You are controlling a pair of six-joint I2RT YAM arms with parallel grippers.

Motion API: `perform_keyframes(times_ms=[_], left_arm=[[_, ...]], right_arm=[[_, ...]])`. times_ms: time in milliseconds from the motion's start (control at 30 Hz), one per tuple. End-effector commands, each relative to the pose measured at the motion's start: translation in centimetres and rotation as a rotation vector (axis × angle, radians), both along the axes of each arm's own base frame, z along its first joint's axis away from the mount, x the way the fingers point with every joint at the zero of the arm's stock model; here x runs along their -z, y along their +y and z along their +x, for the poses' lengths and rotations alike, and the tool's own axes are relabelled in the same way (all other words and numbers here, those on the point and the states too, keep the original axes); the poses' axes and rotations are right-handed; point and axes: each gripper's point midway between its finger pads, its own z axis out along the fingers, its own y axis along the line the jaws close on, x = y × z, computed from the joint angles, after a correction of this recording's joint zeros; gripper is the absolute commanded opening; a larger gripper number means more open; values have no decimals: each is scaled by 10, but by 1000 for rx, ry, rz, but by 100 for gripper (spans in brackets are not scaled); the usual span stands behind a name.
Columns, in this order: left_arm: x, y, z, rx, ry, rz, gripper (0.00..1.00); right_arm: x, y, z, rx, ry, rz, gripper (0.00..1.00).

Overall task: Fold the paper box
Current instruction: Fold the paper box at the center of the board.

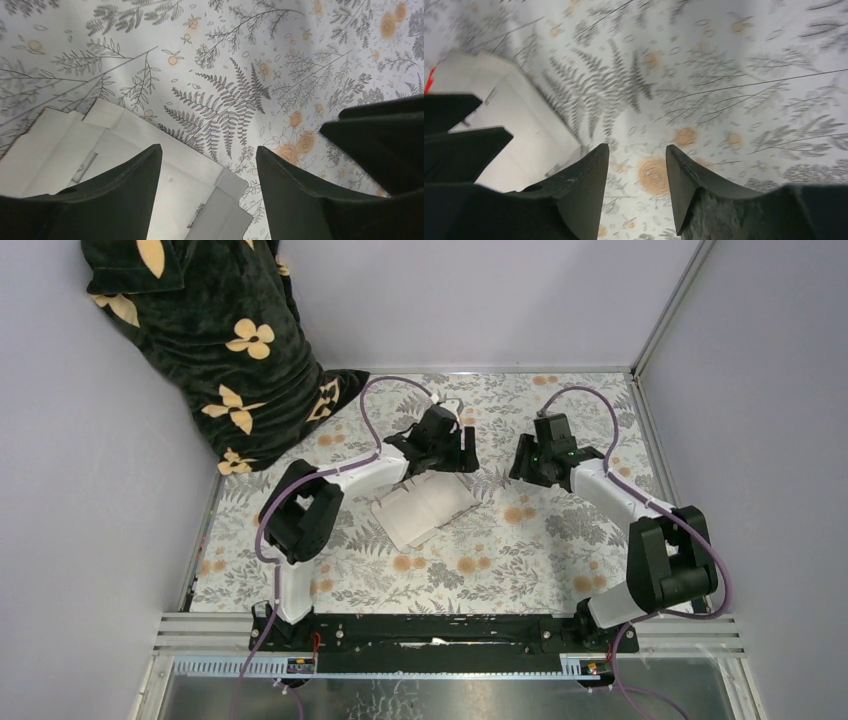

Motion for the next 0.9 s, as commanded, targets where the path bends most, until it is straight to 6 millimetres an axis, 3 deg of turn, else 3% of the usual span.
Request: perform_keyframes(times_ms=[0, 133, 333, 533, 867], left_arm=[[-40, 29, 18, -61, -107, 77, 79], [-28, 84, 23, -198, -52, 122, 98], [-25, 146, 17, -345, -21, 102, 99], [-18, 170, 11, -394, 3, 103, 99], [-10, 183, 9, -409, 21, 83, 99]], right_arm=[[-19, 48, -18, -99, 4, 96, 56], [-20, 89, -29, -153, 25, 110, 62], [-15, 125, -36, -166, 45, 126, 68], [-7, 137, -42, -162, 74, 76, 70], [24, 140, -59, -149, 147, 36, 70]])
